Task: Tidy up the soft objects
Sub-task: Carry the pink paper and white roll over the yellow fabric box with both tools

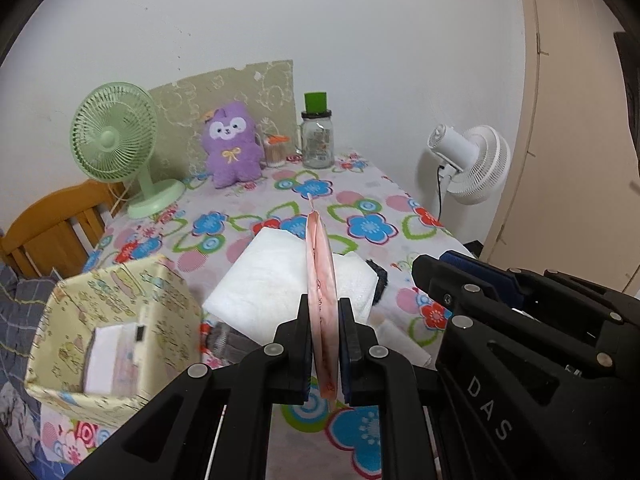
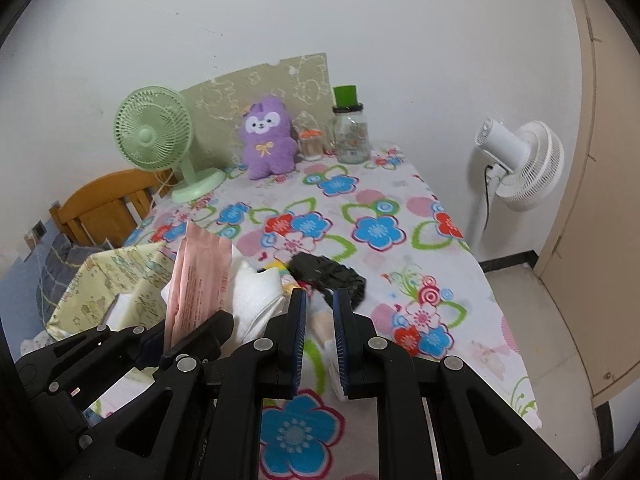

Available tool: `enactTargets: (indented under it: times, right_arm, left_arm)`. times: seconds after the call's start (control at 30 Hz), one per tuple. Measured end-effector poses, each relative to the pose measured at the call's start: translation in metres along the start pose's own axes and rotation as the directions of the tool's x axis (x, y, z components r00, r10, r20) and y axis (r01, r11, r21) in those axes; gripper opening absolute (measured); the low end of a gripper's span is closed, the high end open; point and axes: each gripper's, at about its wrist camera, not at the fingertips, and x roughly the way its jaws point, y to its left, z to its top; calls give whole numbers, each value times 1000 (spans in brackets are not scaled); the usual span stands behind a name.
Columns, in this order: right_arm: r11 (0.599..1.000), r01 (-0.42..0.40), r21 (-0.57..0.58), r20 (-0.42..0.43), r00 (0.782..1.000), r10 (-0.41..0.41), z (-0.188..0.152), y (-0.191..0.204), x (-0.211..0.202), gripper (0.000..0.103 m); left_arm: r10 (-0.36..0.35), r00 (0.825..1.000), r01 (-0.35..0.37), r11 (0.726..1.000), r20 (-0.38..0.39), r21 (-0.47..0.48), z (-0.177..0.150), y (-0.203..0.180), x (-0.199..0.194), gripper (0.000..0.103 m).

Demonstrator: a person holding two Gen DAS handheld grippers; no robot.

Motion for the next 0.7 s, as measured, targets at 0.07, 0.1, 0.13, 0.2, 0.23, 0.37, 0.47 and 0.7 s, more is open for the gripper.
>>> enactTargets:
  times: [0.07, 0.1, 0.13, 0.2, 0.23, 0.37, 0.47, 0.7]
  right_arm:
    - [1000, -5, -5, 8, 1000, 6, 3, 5, -2, 17]
    - [1000, -8, -8, 13, 1000, 8, 6, 9, -3, 17]
    - [1000, -11, -11, 17, 1000, 11, 7, 12, -4, 17]
    - [1000, -19, -17, 26, 999, 19, 11, 19, -6, 17]
    - [1000, -22, -19, 29, 999, 22, 13, 21, -6, 17]
    - [999, -34, -31, 42, 999, 35, 19, 32, -8, 17]
    - [998, -42, -41, 50, 998, 44, 23, 40, -10, 17]
    - [996, -66, -67, 57, 996, 70, 30, 62, -9, 17]
  left_arm:
    - [6, 1000, -6, 1000, 9, 1, 3, 5, -3, 8]
    - [9, 1000, -9, 1000, 15, 2, 5, 8, -5, 8]
    - [12, 1000, -12, 1000, 19, 2, 6, 11, -8, 8]
    - [14, 1000, -14, 1000, 27, 2, 8, 15, -11, 8]
    - [17, 999, -17, 1000, 32, 1, 10, 19, -14, 8]
    - [26, 999, -26, 1000, 46, 3, 14, 28, -20, 8]
    - [32, 998, -32, 999, 55, 2, 16, 34, -23, 8]
    - [52, 996, -51, 999, 69, -17, 19, 55, -31, 8]
